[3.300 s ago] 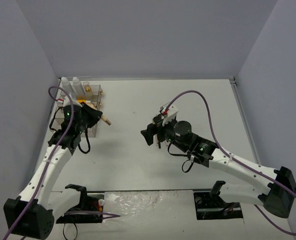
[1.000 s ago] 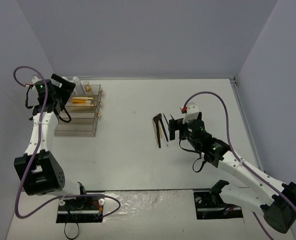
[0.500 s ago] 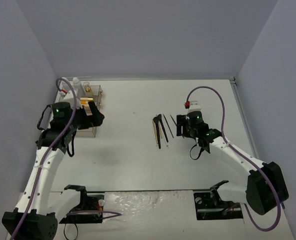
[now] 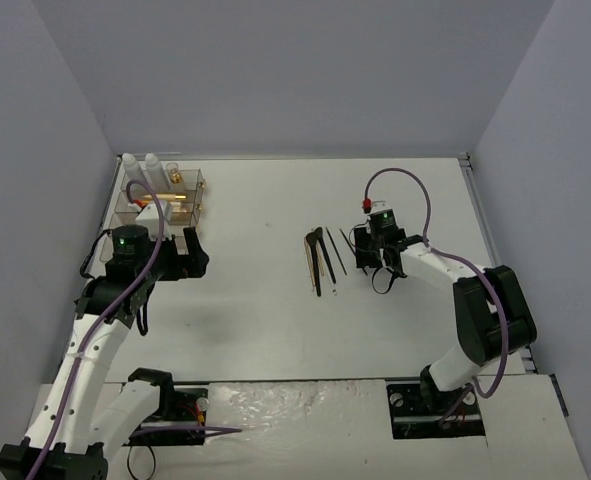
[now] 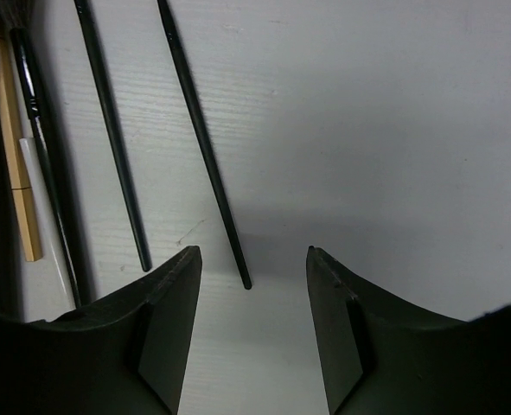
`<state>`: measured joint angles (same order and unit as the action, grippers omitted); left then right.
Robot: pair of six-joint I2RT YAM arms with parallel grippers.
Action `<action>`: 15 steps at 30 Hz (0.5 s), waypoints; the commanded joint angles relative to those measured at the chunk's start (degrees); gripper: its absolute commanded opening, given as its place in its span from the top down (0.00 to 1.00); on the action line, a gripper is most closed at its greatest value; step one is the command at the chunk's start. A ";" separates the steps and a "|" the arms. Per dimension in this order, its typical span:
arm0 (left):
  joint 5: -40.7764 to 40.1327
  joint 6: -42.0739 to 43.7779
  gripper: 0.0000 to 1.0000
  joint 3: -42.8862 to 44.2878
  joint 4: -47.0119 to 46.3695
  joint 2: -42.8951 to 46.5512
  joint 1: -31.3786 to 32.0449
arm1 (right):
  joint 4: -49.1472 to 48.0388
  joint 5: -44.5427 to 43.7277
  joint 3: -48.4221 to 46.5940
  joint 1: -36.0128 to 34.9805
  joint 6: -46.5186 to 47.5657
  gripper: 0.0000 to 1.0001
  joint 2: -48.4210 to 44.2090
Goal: Organize the makeup
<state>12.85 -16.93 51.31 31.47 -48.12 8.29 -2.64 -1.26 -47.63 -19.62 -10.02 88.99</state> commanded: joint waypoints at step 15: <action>-4.07 -0.12 0.03 2.22 -0.53 0.40 -0.64 | 1.04 5.93 -8.24 0.73 5.53 0.58 11.29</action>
<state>9.24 -16.95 51.31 32.86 -47.88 8.19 -1.98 4.01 -52.82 -19.09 -5.66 98.57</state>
